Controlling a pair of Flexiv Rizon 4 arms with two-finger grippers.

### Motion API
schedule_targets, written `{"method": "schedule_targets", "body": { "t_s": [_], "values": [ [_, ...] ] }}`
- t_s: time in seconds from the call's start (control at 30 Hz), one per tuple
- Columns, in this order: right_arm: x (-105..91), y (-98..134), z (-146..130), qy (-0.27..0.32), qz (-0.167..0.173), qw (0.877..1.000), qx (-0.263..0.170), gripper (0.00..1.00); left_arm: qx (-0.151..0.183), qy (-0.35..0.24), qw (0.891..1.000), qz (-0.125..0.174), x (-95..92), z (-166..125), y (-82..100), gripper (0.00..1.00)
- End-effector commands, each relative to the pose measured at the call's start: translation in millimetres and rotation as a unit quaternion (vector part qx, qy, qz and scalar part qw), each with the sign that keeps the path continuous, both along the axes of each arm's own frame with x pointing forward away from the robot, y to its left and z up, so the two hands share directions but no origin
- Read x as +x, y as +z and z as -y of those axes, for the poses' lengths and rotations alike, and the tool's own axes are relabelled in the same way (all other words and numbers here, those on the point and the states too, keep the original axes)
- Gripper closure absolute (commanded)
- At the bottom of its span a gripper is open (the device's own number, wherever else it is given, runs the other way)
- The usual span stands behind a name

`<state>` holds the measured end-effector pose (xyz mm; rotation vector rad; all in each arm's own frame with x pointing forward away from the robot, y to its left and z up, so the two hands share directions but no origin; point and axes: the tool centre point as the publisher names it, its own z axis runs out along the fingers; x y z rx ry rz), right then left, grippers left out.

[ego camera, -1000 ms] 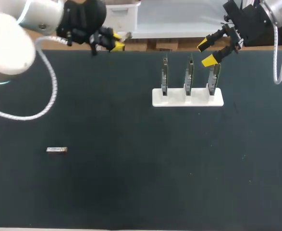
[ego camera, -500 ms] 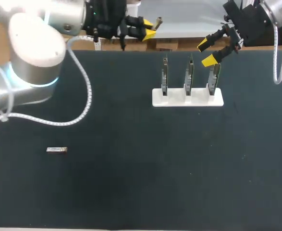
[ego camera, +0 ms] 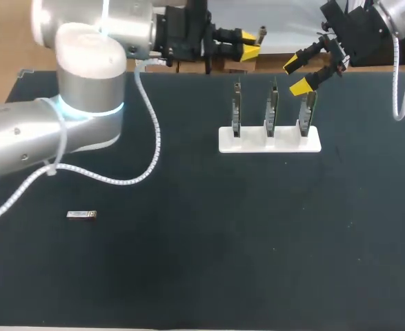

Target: Pick up the optical module with the left hand, and insert it into the network port with the right hand.

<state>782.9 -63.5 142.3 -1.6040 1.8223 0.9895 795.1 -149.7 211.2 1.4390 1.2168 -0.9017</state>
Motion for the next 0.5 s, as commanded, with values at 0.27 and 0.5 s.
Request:
{"method": "schedule_targets", "body": {
  "t_s": [0.27, 0.5],
  "values": [
    [-1.1, 0.0, -0.3, -0.001, 0.001, 1.000, 0.000, 0.00, -0.041, -0.047, 0.997, -0.041, 17.6, 30.2, -27.3, 1.00],
    [-1.1, 0.0, -0.3, -0.001, 0.001, 1.000, 0.000, 0.00, -0.060, -0.065, 0.994, -0.058, 21.1, 34.6, -37.9, 1.00]
  ]
}}
